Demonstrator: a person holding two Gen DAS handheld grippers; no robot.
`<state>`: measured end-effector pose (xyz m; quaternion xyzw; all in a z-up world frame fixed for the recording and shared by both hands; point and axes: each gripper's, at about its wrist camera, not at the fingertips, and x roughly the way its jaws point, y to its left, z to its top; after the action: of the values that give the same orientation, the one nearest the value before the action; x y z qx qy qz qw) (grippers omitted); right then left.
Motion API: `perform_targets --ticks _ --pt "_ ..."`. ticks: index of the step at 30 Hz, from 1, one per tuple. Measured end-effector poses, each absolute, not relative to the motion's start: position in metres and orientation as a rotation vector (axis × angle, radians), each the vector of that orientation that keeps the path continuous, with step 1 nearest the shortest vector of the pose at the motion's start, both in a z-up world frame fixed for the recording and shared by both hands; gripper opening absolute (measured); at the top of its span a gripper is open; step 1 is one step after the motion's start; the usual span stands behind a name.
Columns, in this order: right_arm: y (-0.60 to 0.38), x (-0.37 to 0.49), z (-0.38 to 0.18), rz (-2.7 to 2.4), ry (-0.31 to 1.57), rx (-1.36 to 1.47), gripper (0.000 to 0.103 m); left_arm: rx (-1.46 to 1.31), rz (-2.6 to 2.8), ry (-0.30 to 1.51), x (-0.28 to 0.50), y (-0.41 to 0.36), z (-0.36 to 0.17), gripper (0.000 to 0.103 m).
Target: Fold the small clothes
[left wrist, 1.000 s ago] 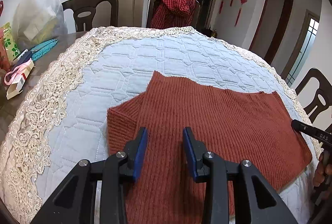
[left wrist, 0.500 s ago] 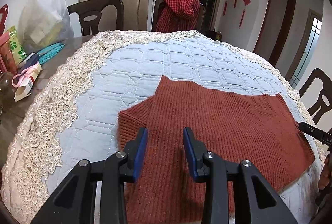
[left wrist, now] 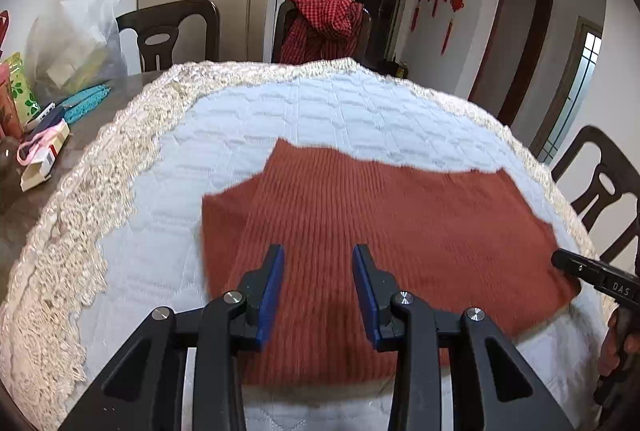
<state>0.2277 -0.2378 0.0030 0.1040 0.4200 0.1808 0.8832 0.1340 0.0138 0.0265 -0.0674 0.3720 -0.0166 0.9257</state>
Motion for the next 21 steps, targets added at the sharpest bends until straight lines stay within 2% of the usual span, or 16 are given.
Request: perform_targets --ticks 1,3,6,11,15,18,21 --pt "-0.238 0.228 -0.001 0.372 0.884 0.210 0.019 -0.142 -0.031 0.785 0.136 0.014 0.020 0.038" --pt "-0.241 0.228 -0.007 0.376 0.890 0.219 0.020 -0.168 -0.042 0.808 0.137 0.018 0.012 0.038" --pt "-0.243 0.224 0.000 0.370 0.890 0.234 0.020 -0.190 -0.057 0.776 0.126 0.022 0.021 0.038" --pt "-0.252 0.206 0.002 0.386 0.890 0.281 0.030 -0.240 -0.061 0.780 0.103 0.036 0.023 0.038" --pt "-0.266 0.187 0.000 0.401 0.903 0.372 0.032 -0.288 -0.064 0.794 0.081 0.045 0.019 0.038" --pt "-0.273 0.176 -0.007 0.420 0.941 0.435 0.043 -0.339 -0.057 0.817 0.069 0.051 0.013 0.042" --pt "-0.275 0.173 -0.020 0.431 0.979 0.476 0.045 -0.385 -0.063 0.849 0.072 0.054 -0.001 0.043"
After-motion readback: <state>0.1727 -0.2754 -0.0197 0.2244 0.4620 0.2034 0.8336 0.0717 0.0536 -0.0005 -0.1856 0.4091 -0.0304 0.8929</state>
